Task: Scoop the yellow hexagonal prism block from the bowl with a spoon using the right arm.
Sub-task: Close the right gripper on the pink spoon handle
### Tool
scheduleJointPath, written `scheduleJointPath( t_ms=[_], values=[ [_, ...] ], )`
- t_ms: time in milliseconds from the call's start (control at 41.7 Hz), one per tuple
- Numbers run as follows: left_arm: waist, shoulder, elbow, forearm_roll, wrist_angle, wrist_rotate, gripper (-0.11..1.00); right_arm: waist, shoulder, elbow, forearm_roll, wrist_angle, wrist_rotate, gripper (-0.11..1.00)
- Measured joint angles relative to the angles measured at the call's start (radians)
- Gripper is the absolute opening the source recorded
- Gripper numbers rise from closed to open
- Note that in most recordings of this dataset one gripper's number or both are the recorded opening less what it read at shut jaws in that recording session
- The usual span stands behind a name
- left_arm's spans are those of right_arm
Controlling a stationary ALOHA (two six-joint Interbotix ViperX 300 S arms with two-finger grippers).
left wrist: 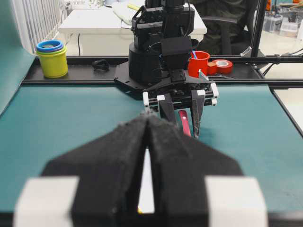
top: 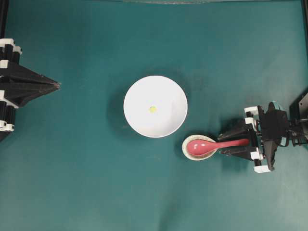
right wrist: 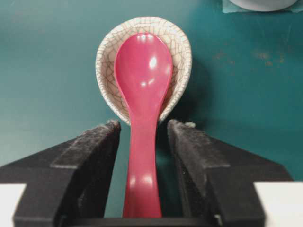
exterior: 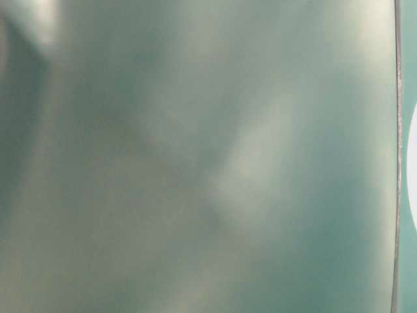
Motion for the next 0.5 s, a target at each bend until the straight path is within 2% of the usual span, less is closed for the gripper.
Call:
scheduleJointPath(
  t_ms=[288, 503],
  values=[
    [0.002, 0.000, 0.000, 0.000, 0.000, 0.002, 0.01, 0.000, 0.000, 0.003, 0.002, 0.000, -0.003, 0.27],
    [0.002, 0.000, 0.000, 0.000, 0.011, 0.000, 0.01, 0.000, 0.000, 0.002, 0.002, 0.000, -0.003, 0.25]
  ],
)
